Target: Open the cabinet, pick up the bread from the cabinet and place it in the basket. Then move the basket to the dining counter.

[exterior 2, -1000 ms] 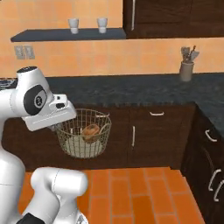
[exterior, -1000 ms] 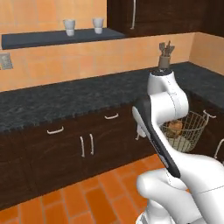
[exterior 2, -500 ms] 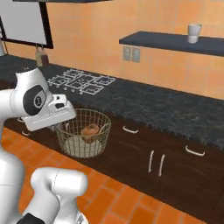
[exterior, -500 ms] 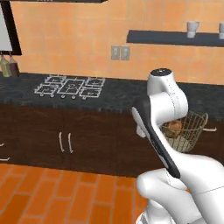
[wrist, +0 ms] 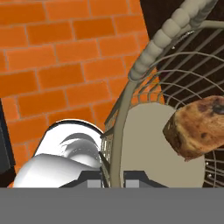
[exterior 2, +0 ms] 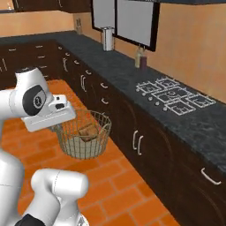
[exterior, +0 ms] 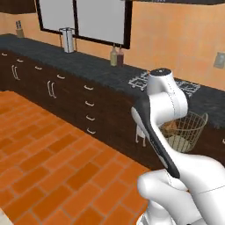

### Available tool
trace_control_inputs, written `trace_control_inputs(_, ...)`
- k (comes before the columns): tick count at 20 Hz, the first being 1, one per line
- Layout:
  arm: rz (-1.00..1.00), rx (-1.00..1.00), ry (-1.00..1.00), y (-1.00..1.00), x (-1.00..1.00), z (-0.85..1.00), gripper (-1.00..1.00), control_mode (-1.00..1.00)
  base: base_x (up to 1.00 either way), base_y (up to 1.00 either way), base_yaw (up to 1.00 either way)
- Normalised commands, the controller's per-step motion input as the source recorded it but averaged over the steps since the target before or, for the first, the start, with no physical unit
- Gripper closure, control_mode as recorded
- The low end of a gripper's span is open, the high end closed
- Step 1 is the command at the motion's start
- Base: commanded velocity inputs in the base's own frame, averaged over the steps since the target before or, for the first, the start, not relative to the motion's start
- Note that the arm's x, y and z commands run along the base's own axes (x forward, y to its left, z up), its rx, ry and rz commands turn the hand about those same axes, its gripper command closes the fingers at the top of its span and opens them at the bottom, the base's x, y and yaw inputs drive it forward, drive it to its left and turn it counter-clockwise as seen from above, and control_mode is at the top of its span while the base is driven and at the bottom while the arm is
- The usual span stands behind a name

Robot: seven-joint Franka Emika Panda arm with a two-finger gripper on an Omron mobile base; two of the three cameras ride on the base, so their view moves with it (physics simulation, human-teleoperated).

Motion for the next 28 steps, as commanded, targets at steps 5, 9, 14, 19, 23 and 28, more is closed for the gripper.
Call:
trace_control_inputs(5, 0.0, 0.0, 0.0, 0.0, 0.0, 0.0, 1.0, 1.0, 0.0, 0.01, 0.79)
trace_control_inputs(9, 0.0, 0.0, 0.0, 0.0, 0.0, 0.0, 1.0, 1.0, 0.0, 0.0, 0.85)
trace_control_inputs(14, 0.0, 0.0, 0.0, 0.0, 0.0, 0.0, 1.0, 1.0, 0.07, -0.04, 0.99)
trace_control_inputs(19, 0.0, 0.0, 0.0, 0.0, 0.0, 0.0, 1.0, 1.0, 0.0, -0.11, 1.0)
trace_control_inputs(23, 0.0, 0.0, 0.0, 0.0, 0.0, 0.0, 1.0, 1.0, -0.1, -0.17, 0.96)
trace_control_inputs(28, 0.0, 0.0, 0.0, 0.0, 0.0, 0.0, 1.0, 1.0, 0.02, -0.31, 0.92)
